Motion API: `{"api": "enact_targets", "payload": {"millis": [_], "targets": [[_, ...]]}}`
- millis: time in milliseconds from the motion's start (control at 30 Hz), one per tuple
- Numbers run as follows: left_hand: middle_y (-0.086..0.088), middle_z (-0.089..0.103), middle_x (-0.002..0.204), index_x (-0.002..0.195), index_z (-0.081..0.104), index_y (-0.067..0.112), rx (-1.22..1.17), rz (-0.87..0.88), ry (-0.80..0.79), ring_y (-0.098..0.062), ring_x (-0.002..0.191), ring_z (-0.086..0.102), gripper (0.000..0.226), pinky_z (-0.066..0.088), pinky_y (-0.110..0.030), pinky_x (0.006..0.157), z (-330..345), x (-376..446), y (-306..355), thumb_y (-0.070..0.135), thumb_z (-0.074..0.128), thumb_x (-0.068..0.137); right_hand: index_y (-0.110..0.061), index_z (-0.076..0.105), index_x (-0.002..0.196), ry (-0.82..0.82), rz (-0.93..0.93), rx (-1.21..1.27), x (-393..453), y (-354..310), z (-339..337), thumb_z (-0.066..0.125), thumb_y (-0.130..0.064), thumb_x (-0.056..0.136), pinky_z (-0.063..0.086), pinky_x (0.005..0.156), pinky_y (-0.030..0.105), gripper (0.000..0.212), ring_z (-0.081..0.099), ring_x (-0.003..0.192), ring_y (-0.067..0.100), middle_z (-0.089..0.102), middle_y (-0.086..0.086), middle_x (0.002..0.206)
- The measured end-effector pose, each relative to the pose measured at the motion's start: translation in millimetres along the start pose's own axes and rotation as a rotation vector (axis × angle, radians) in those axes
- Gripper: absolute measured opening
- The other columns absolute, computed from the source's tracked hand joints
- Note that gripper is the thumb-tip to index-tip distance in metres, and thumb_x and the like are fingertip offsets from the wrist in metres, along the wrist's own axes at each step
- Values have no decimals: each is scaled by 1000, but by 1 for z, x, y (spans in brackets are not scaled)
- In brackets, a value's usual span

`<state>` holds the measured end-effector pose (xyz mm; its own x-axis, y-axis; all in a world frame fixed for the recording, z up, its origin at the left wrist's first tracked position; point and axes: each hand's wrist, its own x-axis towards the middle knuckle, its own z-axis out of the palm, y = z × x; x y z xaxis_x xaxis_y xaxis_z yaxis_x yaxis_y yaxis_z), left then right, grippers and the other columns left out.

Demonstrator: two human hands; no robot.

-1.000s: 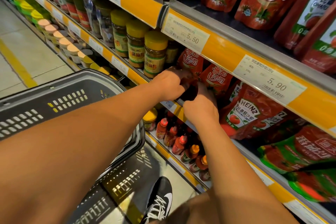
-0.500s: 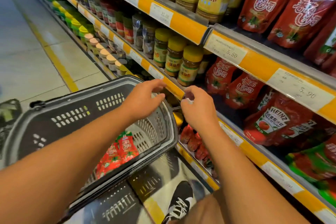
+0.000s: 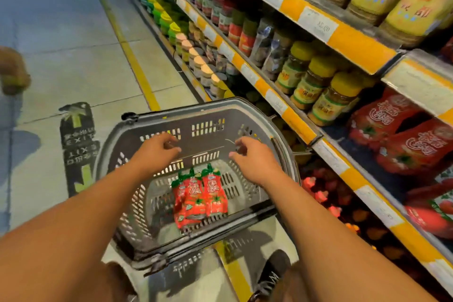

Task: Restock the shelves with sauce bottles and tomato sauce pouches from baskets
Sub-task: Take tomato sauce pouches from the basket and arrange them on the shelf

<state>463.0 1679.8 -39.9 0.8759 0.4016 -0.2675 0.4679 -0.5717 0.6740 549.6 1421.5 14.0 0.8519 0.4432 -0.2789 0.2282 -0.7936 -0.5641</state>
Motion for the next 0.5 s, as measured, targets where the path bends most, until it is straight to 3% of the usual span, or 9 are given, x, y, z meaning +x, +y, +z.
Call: {"api": "enact_targets", "payload": {"millis": [100,233,333,500], "targets": [[-5,68,109,124,66,16,-9,-64,-37,-20,93,65,34,48,-32,80,7,6,-23,35,70,97,-16,52,142,-110,3,-42,16,0,24,62,-36,101,49,88,38,46,61,108,26,63,7,127],[-6,66,120,128,65,14,-42,-137,-82,-22,103,63,39,51,-35,91,22,19,-43,37,70,97,-13,49,147,-184,40,-74,39,2,50,64,-33,99,48,89,34,54,62,111,28,62,11,134],[-4,65,120,123,65,16,-60,-189,-102,-23,104,63,37,51,-36,88,37,31,-51,41,70,96,-13,51,144,-231,81,-108,57,8,74,66,-34,98,52,88,35,53,64,104,28,64,13,132],[-7,68,108,105,67,14,-29,-263,-151,-26,96,63,21,51,-36,81,70,45,-68,33,70,96,-7,51,143,-357,152,-192,79,33,109,66,-31,98,50,99,40,53,58,123,33,59,17,141]]}}
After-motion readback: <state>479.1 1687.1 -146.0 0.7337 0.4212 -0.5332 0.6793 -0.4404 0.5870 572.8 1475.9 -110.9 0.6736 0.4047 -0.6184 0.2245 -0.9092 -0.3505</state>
